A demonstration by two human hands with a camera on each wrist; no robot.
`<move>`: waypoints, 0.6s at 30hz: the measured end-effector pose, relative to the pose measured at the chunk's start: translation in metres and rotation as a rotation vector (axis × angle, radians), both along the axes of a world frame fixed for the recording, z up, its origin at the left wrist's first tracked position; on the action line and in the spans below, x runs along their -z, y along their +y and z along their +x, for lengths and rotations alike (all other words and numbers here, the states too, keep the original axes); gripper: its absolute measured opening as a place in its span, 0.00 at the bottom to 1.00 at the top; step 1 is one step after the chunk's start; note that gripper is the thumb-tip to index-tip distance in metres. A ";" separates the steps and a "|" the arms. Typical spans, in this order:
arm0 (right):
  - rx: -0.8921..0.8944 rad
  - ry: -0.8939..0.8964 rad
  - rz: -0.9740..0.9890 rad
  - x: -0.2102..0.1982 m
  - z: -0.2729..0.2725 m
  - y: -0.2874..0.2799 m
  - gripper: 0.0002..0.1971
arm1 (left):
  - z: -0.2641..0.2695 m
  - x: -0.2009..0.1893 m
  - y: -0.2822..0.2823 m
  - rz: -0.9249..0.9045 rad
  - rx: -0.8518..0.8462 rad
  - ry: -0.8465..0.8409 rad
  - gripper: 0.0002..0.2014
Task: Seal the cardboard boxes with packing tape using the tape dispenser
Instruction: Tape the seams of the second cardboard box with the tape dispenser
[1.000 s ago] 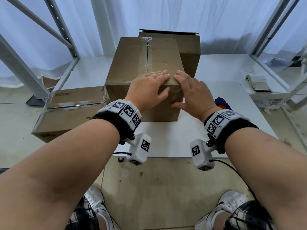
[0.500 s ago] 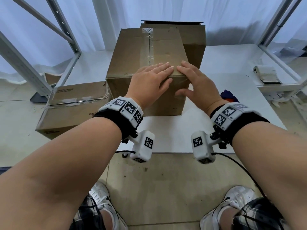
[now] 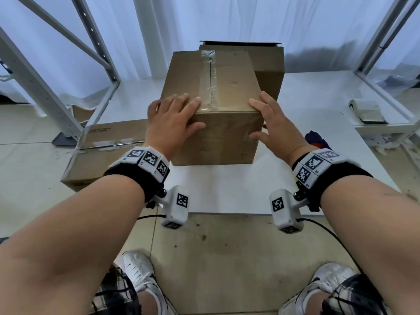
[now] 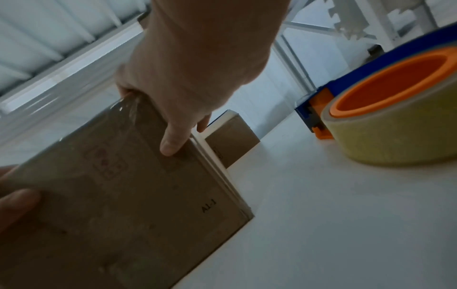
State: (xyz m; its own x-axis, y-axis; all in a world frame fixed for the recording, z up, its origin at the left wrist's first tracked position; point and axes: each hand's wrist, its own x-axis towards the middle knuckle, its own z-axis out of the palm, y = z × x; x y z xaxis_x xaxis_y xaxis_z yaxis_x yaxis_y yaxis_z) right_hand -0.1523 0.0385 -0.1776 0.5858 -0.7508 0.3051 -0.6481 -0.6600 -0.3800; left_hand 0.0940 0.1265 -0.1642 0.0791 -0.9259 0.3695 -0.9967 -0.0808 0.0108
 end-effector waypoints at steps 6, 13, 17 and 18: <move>0.044 -0.052 -0.015 -0.014 0.001 0.001 0.25 | 0.016 -0.009 0.010 0.107 -0.069 0.307 0.36; 0.049 -0.314 0.164 -0.016 0.003 0.008 0.20 | 0.020 -0.017 0.035 0.159 -0.006 0.135 0.33; 0.193 -0.339 0.301 -0.022 0.020 0.013 0.26 | 0.009 -0.022 0.047 0.084 0.068 0.100 0.26; 0.232 -0.327 0.378 -0.023 0.025 0.013 0.29 | 0.000 -0.023 0.050 0.056 0.118 0.090 0.25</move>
State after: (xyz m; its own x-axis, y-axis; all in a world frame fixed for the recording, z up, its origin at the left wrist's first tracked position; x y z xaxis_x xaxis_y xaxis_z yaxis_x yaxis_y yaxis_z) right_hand -0.1271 0.0513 -0.1543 0.3117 -0.9416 0.1274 -0.5684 -0.2922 -0.7691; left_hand 0.0943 0.1764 -0.1416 -0.0013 -0.9497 0.3131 -0.9945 0.0341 0.0992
